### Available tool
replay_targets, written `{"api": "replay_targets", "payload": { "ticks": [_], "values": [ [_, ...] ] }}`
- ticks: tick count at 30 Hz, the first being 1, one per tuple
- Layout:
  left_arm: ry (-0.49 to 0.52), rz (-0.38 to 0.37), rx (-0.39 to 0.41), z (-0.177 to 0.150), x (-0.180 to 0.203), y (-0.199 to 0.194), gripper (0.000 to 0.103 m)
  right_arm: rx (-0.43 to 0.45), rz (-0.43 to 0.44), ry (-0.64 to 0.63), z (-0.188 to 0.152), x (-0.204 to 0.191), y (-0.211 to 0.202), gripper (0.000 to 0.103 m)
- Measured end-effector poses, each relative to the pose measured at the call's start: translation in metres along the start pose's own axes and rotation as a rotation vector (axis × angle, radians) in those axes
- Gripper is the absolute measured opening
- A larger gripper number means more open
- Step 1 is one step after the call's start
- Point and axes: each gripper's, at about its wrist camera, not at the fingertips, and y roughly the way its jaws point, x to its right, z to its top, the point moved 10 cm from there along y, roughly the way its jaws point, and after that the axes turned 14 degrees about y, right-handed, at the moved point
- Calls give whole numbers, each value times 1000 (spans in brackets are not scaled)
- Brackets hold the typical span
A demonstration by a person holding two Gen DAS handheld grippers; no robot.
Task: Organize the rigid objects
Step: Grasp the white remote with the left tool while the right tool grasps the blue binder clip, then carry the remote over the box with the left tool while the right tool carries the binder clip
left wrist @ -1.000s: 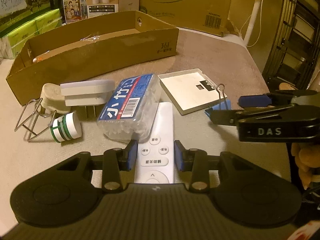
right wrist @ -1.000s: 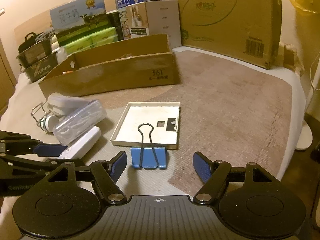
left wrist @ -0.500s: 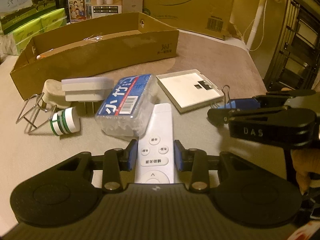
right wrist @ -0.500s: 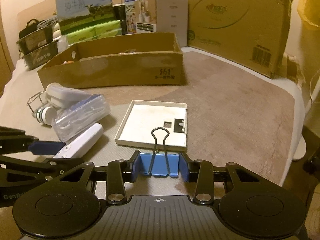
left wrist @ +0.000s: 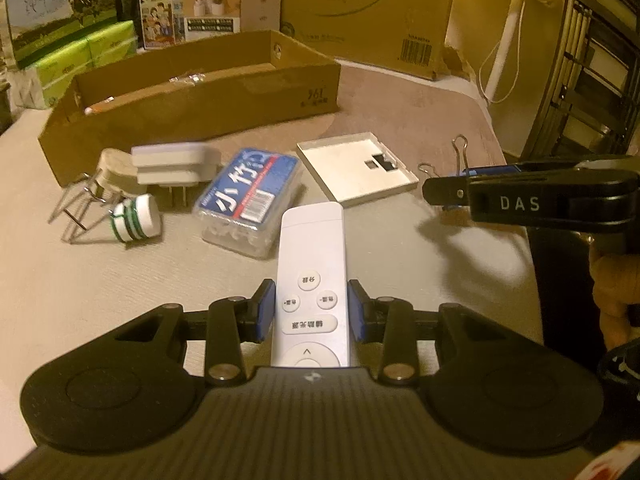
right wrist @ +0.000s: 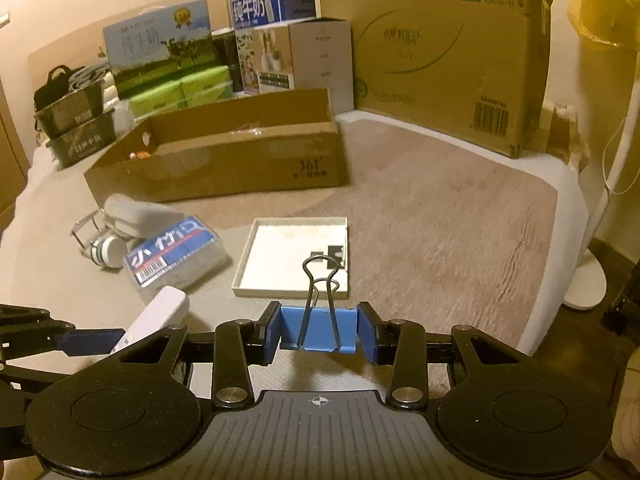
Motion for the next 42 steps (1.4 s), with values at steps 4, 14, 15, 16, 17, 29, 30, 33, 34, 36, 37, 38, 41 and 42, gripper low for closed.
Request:
{"api": "replay_targets", "payload": {
  "ticks": [4, 14, 15, 16, 17, 29, 30, 33, 34, 36, 37, 38, 41, 42],
  "values": [
    [-7, 16, 23, 7, -7, -9, 34, 16, 18, -1, 6, -7, -6, 40],
    [-36, 63, 65, 27, -36, -24, 34, 31, 75, -23, 22, -31, -7, 40],
    [-42, 70, 73, 32, -42, -26, 34, 33, 82, -25, 25, -34, -6, 40],
    [-47, 75, 78, 35, -46, -27, 34, 36, 89, -26, 30, -37, -4, 40],
    [-48, 81, 84, 40, -51, -28, 34, 39, 95, -29, 34, -40, -3, 40],
    [-84, 165, 129, 96, -124, -27, 34, 74, 159, -71, 95, -75, 26, 40],
    [-85, 169, 131, 101, -130, -26, 34, 76, 163, -74, 102, -78, 29, 40],
    [-88, 180, 137, 115, -147, -21, 34, 79, 175, -86, 119, -89, 41, 40],
    [-89, 183, 138, 119, -152, -19, 34, 81, 178, -91, 124, -91, 45, 40],
    [-93, 188, 142, 127, -162, -15, 34, 87, 185, -96, 136, -98, 52, 40],
    [-93, 191, 142, 131, -166, -13, 34, 91, 188, -98, 142, -100, 56, 40],
    [-93, 194, 142, 135, -171, -11, 34, 93, 190, -99, 149, -104, 61, 40],
    [-94, 204, 141, 146, -184, -1, 34, 96, 193, -105, 163, -109, 74, 40],
    [-94, 207, 139, 149, -188, 2, 34, 96, 192, -108, 168, -111, 79, 40]
  ]
}}
